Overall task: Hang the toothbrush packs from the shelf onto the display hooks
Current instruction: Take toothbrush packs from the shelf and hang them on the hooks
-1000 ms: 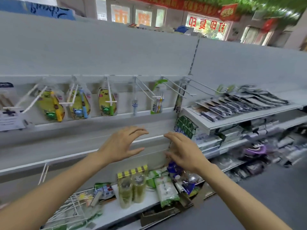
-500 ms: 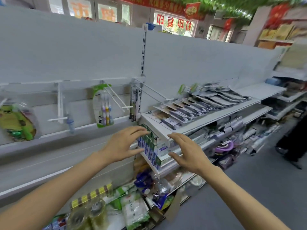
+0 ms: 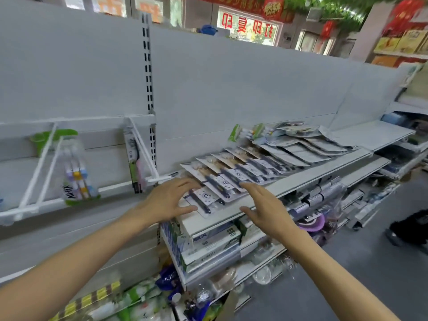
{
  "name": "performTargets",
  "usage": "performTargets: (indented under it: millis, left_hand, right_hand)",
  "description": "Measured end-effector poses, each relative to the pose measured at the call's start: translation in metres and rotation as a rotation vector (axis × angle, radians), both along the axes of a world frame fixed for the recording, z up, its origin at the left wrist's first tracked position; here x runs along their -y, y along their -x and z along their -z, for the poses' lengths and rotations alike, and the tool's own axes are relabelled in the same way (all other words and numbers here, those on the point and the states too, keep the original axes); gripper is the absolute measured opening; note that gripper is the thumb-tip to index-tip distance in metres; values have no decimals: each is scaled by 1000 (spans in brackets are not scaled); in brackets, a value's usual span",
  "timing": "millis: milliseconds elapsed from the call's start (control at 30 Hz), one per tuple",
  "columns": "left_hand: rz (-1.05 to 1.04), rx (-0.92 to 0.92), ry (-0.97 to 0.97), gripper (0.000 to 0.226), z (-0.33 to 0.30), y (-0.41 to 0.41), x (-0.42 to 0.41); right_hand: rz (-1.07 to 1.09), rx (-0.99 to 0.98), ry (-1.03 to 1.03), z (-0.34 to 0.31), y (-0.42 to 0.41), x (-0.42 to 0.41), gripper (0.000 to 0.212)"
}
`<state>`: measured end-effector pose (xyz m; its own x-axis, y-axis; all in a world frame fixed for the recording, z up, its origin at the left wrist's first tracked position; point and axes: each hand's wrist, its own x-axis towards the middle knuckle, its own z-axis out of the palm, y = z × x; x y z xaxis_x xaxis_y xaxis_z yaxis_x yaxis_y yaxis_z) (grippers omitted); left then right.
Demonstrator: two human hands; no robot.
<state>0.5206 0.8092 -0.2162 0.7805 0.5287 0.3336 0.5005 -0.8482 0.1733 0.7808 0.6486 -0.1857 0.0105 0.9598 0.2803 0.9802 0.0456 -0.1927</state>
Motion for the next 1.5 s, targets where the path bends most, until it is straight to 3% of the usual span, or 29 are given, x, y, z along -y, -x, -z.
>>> performTargets:
  millis: [200, 333, 533, 667, 733, 833, 900, 967, 1067, 1133, 1200, 1333, 1400, 1500]
  left_hand:
    - [-236, -44, 259, 91, 20, -35, -21]
    - [-319, 182, 459, 92, 22, -48, -18]
    - [-586, 416, 607, 70, 10, -105, -10]
    - [-686, 742, 828, 46, -7, -130, -4]
    - [-721, 806, 831, 38, -15, -136, -2]
    - [-725, 969, 930, 41, -23, -142, 1]
    - [-655, 1139, 1103, 52, -30, -140, 6]
    - [-642, 1173, 1195, 60, -34, -137, 13]
    - [-683, 1245, 1174, 27, -33, -132, 27]
    - [-690, 1294, 1172, 18, -27, -124, 32]
    - [-668, 1325, 1136, 24, -26, -114, 37]
    - [-576, 1333, 1046, 41, -26, -90, 49]
    - [-551, 1352, 1027, 42, -29, -80, 58]
    - [-527, 1333, 995, 50, -32, -67, 70]
  right_hand:
    - [-121, 21, 34, 20, -57, -51, 61]
    - [-232, 103, -59, 29, -71, -76, 60]
    - [-288, 250, -235, 33, -73, -96, 71]
    - [-293, 191, -286, 24, -78, -99, 71]
    - [-316, 148, -310, 17, -76, -96, 71]
    - [-399, 79, -372, 9, -70, -91, 70]
    - [-466, 43, -360, 8, -63, -88, 75]
    - [-535, 8, -309, 13, -56, -85, 77]
    - [-685, -26, -205, 12, -53, -81, 63]
    - [-681, -46, -102, 3, -53, -78, 70]
    - [-571, -132, 8, -4, -55, -79, 80]
    - [-326, -293, 44, -4, -64, -97, 74]
    - [-235, -530, 117, -10, -62, -104, 69]
    - [-217, -1020, 191, -22, -54, -105, 45]
